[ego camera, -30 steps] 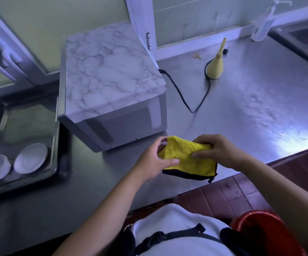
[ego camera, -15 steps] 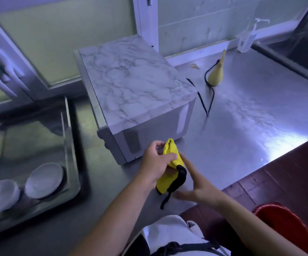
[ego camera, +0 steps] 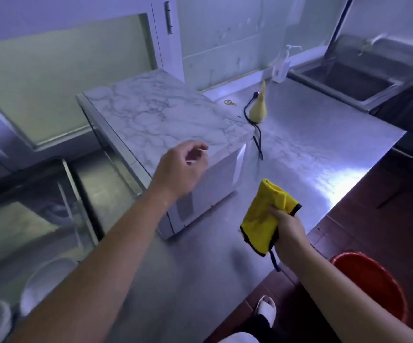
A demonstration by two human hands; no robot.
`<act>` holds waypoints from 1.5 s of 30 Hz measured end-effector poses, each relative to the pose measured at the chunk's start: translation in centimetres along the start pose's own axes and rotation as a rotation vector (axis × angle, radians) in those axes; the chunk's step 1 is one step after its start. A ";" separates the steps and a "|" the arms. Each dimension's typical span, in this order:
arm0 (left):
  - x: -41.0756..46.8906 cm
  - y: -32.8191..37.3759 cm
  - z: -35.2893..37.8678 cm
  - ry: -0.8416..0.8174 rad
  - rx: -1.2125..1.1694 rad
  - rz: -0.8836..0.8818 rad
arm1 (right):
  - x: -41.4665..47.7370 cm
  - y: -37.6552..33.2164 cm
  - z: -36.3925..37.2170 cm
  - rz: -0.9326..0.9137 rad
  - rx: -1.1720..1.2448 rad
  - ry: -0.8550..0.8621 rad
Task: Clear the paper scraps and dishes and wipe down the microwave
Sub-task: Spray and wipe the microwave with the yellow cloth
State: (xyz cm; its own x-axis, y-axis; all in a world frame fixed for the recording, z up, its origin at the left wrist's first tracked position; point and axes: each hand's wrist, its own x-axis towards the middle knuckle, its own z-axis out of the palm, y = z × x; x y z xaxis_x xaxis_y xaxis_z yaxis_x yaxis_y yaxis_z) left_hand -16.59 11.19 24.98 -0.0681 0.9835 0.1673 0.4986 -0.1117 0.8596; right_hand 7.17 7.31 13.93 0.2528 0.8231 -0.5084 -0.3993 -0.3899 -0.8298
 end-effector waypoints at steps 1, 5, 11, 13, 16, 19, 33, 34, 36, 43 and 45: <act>1.6 -0.8 -1.9 0.047 0.148 0.034 | 0.7 -1.6 0.5 -0.013 0.044 0.007; 7.0 -5.4 -6.3 -0.034 0.759 -0.142 | 4.0 -8.3 4.6 -0.220 -0.035 0.015; 7.5 -8.8 -5.5 0.029 0.790 -0.141 | 7.3 -9.1 12.9 -0.304 -0.182 0.014; 7.5 -8.9 -5.5 0.046 0.810 -0.136 | 7.7 -7.6 14.4 -0.334 -0.115 0.124; 7.5 -9.0 -5.3 0.075 0.815 -0.115 | 6.9 -6.1 15.6 -0.308 -0.008 0.251; 7.5 -8.7 -5.3 0.092 0.830 -0.104 | 4.7 -3.6 16.5 -0.350 -0.075 0.244; 7.6 -8.7 -5.3 0.062 0.831 -0.119 | -9.8 7.2 19.4 -0.391 -0.161 -0.145; 7.6 -8.6 -5.3 0.061 0.834 -0.119 | -10.7 7.5 19.4 -0.387 -0.124 -0.186; 7.6 -8.6 -5.4 0.055 0.837 -0.123 | -11.9 7.7 19.4 -0.374 -0.069 -0.232; 7.6 -8.5 -5.4 0.048 0.837 -0.129 | -12.1 5.6 16.3 -0.294 -0.091 -0.470; 7.6 -8.5 -5.4 0.051 0.841 -0.128 | -11.4 5.0 14.6 -0.180 -0.061 -0.553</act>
State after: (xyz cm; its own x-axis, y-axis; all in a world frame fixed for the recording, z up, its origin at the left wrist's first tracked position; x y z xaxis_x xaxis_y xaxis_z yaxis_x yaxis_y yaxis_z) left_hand -26.05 18.84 21.53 -0.1964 0.9716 0.1320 0.9591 0.1624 0.2319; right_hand -10.59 2.00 18.90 -0.1921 0.9654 -0.1761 -0.3375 -0.2335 -0.9119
